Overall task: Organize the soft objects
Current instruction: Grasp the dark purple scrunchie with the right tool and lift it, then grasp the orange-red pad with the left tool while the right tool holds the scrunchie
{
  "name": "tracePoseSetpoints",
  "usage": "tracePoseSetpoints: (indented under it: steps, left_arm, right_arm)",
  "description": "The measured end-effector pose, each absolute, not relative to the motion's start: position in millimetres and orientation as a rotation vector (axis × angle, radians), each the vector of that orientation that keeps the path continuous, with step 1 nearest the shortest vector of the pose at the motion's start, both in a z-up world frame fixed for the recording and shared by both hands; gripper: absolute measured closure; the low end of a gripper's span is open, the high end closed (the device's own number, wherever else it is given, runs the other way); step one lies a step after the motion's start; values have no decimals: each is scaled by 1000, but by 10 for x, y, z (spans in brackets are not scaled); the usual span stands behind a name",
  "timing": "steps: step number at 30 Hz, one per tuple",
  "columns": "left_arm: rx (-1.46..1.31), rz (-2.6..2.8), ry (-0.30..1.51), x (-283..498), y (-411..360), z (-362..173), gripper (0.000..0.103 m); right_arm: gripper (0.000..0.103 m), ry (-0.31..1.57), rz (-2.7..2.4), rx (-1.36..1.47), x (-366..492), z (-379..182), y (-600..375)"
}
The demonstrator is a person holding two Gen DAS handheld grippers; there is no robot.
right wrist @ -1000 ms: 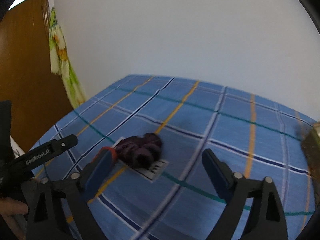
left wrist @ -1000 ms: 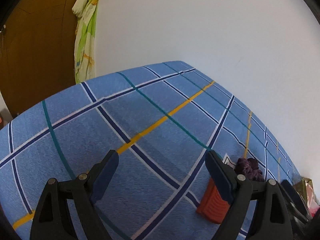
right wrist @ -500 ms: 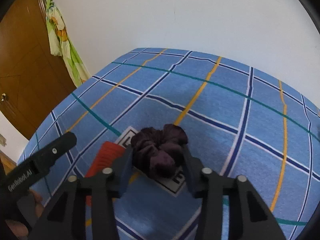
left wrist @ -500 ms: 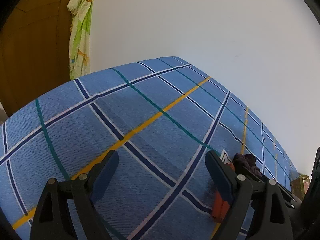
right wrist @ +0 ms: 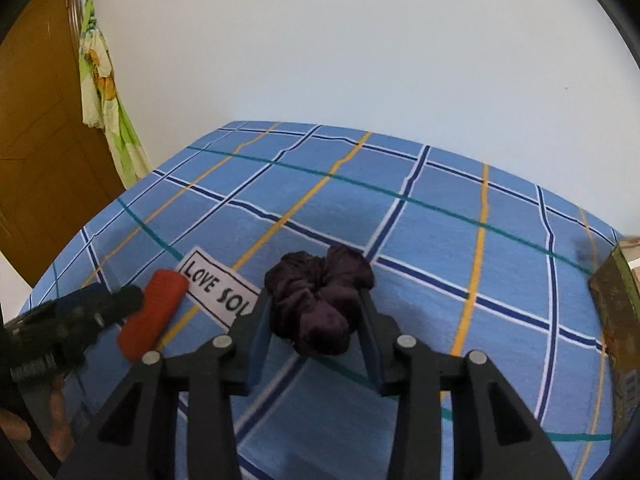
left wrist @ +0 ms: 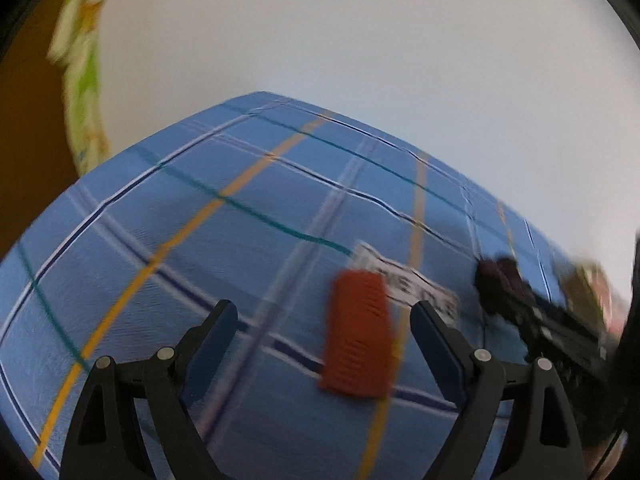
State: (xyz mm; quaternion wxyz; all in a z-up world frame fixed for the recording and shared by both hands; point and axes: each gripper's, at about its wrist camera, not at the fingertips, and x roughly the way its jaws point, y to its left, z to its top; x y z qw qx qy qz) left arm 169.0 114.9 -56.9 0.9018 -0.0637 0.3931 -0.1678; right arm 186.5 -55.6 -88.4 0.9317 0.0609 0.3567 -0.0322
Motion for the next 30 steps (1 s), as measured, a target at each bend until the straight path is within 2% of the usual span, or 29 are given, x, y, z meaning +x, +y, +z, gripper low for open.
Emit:
tracePoseSetpoints:
  steps: [14, 15, 16, 17, 20, 24, 30]
  left_arm:
    - [114, -284, 881, 1614, 702, -691, 16]
    - [111, -276, 879, 1615, 706, -688, 18]
    - [105, -265, 874, 1614, 718, -680, 27]
    - [95, -252, 866, 1612, 737, -668, 41]
    - [72, -228, 854, 1616, 799, -650, 60]
    - [49, -242, 844, 1594, 824, -623, 65]
    - [-219, -351, 709, 1552, 1172, -477, 66]
  right_arm:
    - [61, 781, -63, 240, 1903, -965, -754]
    - [61, 782, -63, 240, 1902, -964, -753]
    - [61, 781, -64, 238, 1902, -963, -750]
    - [61, 781, -63, 237, 1898, -962, -748]
    - [61, 781, -61, 239, 1889, -961, -754]
    - [61, 781, -57, 250, 1885, -959, -777]
    - [61, 741, -65, 256, 1831, -906, -766]
